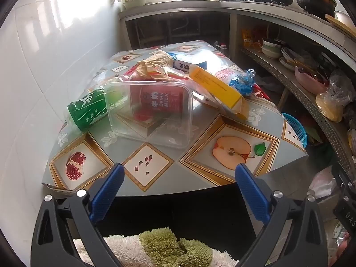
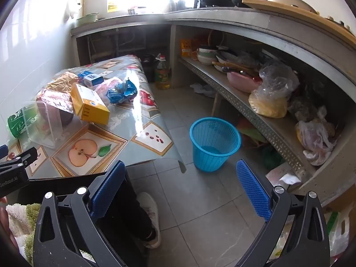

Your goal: Collect trash

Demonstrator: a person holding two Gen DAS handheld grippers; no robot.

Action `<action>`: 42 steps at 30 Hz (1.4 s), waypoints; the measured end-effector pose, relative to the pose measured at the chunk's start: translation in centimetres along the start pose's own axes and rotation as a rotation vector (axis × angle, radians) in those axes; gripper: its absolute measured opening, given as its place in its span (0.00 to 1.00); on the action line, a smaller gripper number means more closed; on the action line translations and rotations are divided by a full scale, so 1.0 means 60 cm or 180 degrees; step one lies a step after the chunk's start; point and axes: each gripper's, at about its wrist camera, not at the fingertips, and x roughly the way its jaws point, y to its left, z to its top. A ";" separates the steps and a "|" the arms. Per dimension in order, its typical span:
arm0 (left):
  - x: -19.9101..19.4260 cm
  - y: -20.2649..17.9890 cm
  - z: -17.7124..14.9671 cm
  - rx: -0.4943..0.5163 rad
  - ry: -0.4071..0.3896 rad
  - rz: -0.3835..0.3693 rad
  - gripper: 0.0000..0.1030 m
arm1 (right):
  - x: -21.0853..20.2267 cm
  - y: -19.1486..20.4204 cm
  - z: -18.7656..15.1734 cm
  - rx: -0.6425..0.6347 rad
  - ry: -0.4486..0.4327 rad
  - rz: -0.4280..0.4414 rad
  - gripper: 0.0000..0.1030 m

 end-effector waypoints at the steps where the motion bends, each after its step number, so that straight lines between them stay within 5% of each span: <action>1: 0.000 0.000 0.000 0.0000 0.0003 -0.0002 0.95 | 0.000 0.000 0.000 0.0002 -0.0001 0.0000 0.93; 42: 0.004 0.004 -0.002 -0.0008 0.0023 -0.0013 0.95 | -0.007 0.007 0.002 -0.0009 -0.0030 -0.0006 0.93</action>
